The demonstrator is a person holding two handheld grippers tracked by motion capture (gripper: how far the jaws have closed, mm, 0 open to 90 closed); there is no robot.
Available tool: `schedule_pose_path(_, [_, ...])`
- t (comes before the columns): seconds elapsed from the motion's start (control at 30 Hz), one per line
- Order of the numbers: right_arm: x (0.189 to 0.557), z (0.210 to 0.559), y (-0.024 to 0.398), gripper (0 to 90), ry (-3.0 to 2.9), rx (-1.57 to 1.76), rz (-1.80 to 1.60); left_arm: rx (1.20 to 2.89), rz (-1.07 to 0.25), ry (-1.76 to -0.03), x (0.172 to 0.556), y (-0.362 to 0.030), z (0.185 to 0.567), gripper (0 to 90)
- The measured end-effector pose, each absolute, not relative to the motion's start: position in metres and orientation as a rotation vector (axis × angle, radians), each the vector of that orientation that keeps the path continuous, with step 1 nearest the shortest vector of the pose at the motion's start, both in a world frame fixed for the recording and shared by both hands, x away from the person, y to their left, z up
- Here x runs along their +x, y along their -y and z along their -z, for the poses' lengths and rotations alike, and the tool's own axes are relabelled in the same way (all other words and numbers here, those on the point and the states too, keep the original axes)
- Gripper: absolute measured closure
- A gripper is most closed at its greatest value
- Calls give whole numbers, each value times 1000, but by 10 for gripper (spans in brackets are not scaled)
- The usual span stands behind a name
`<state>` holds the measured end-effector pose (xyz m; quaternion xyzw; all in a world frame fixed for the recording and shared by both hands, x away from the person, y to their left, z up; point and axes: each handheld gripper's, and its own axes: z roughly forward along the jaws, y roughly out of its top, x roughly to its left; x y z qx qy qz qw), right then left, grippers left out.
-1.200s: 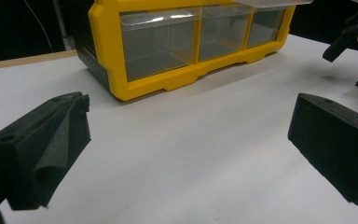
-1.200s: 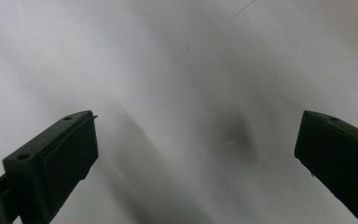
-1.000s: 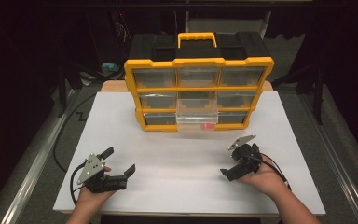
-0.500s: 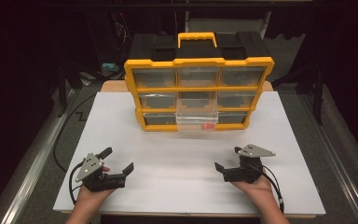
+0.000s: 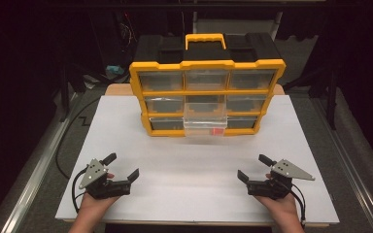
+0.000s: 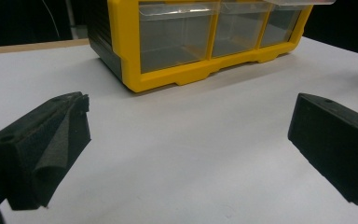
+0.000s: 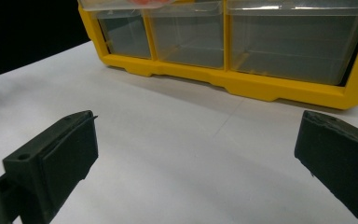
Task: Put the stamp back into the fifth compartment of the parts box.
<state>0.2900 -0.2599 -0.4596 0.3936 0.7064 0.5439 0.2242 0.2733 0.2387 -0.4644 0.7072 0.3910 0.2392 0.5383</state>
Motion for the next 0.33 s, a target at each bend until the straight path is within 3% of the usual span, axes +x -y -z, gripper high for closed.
schedule_pose_path(0.33, [291,461,254,1,-1970,1053,-1473,1702,-571,-918,270,-238,465,3])
